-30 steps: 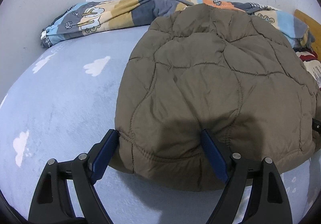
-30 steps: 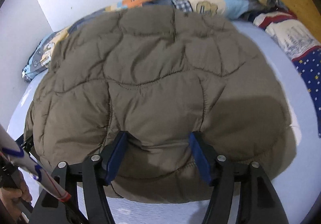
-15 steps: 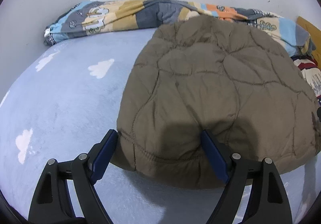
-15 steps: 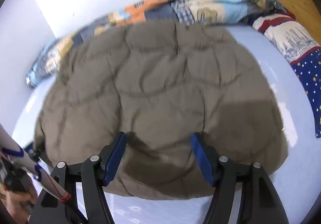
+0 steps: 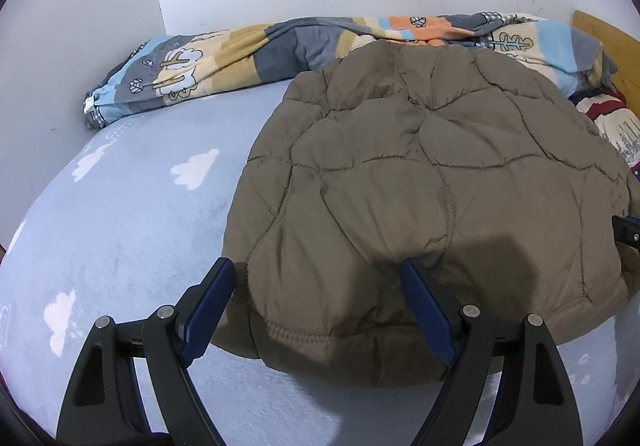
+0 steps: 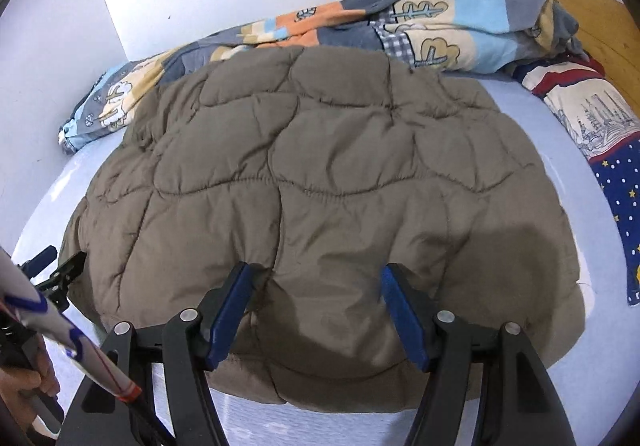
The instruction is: Fold large clothes
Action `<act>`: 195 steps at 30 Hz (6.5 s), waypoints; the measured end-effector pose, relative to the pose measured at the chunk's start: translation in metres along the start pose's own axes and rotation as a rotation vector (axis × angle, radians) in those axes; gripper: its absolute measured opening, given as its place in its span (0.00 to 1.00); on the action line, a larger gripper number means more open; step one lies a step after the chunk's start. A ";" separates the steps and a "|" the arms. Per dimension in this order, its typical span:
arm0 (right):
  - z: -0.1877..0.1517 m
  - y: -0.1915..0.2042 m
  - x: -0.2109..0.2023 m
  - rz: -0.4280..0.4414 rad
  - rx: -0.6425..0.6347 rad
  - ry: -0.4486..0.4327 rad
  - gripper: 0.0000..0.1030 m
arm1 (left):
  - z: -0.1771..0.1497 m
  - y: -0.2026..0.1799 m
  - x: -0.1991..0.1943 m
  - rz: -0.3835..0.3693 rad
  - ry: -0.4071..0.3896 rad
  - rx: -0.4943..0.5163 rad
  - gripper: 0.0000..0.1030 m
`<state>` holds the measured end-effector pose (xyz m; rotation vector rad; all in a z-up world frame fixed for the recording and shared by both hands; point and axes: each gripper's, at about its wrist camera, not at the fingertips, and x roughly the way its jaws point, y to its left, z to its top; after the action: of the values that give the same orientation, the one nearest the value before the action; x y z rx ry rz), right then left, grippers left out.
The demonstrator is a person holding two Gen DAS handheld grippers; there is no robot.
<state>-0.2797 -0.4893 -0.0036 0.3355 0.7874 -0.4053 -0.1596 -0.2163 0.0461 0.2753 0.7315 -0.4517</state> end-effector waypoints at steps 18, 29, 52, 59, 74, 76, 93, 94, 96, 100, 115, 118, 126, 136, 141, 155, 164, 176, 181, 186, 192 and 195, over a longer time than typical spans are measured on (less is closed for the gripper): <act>0.000 -0.004 0.005 0.012 0.012 0.061 0.74 | 0.007 0.018 0.000 -0.053 0.044 -0.083 0.82; 0.003 -0.049 0.007 -0.028 0.183 0.081 0.74 | 0.002 0.038 0.021 -0.044 0.130 -0.157 0.82; 0.000 -0.157 -0.063 -0.070 0.484 0.007 0.83 | -0.010 0.124 0.027 -0.321 0.297 -0.627 0.82; -0.045 -0.218 -0.062 0.008 0.759 0.019 0.88 | -0.036 0.107 0.031 -0.330 0.304 -0.744 0.82; -0.071 -0.203 0.007 0.215 0.947 0.020 0.98 | -0.056 0.096 0.056 -0.402 0.219 -0.854 0.92; -0.066 -0.200 0.012 0.197 0.919 0.008 1.00 | -0.047 0.093 0.057 -0.408 0.199 -0.811 0.90; -0.001 -0.096 -0.047 -0.201 0.185 -0.097 0.42 | 0.020 0.031 -0.020 -0.118 -0.087 -0.148 0.42; 0.000 -0.091 -0.053 -0.202 0.162 -0.107 0.42 | 0.022 0.031 -0.026 -0.124 -0.096 -0.147 0.42; 0.002 -0.086 -0.062 -0.203 0.136 -0.119 0.41 | 0.023 0.033 -0.038 -0.142 -0.106 -0.157 0.42; 0.005 -0.072 -0.083 -0.189 0.093 -0.153 0.40 | 0.015 0.044 -0.066 -0.160 -0.116 -0.169 0.42; -0.098 -0.075 -0.165 -0.081 0.227 -0.112 0.43 | -0.093 0.075 -0.128 -0.152 0.003 -0.264 0.55; -0.116 -0.106 -0.141 -0.035 0.379 0.012 0.56 | -0.102 0.093 -0.123 -0.109 0.062 -0.348 0.58; -0.162 -0.182 -0.147 0.057 0.794 0.093 0.78 | -0.097 0.132 -0.160 0.011 -0.097 -0.482 0.61; -0.098 -0.140 -0.184 -0.108 0.475 -0.137 0.79 | -0.047 0.000 -0.166 -0.248 -0.168 -0.060 0.61; -0.061 -0.074 -0.128 -0.041 0.235 -0.070 0.68 | -0.032 -0.066 -0.127 -0.290 -0.096 0.122 0.61; -0.034 -0.027 -0.004 -0.182 0.050 0.124 0.66 | -0.029 -0.077 -0.056 -0.284 0.061 0.071 0.66; 0.010 -0.014 -0.035 -0.119 0.016 -0.064 0.52 | 0.010 -0.040 -0.023 -0.189 0.049 -0.024 0.66; 0.005 -0.024 0.015 -0.096 0.059 0.062 0.59 | -0.001 -0.043 -0.026 -0.149 0.015 -0.048 0.69; 0.000 -0.001 -0.035 -0.034 0.034 0.007 0.59 | -0.013 -0.044 -0.077 -0.156 -0.059 -0.007 0.69; -0.034 0.036 -0.072 -0.012 -0.043 0.003 0.60 | -0.040 -0.038 -0.111 -0.128 -0.076 0.022 0.69; -0.081 0.053 -0.099 -0.008 -0.078 0.022 0.61 | -0.076 -0.022 -0.132 -0.095 -0.057 0.015 0.69; -0.096 0.050 -0.107 -0.016 -0.057 0.023 0.64 | -0.088 -0.019 -0.131 -0.066 -0.043 0.017 0.69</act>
<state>-0.3830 -0.3804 0.0186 0.2813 0.8234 -0.3940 -0.3055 -0.1594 0.0724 0.2572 0.6960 -0.5258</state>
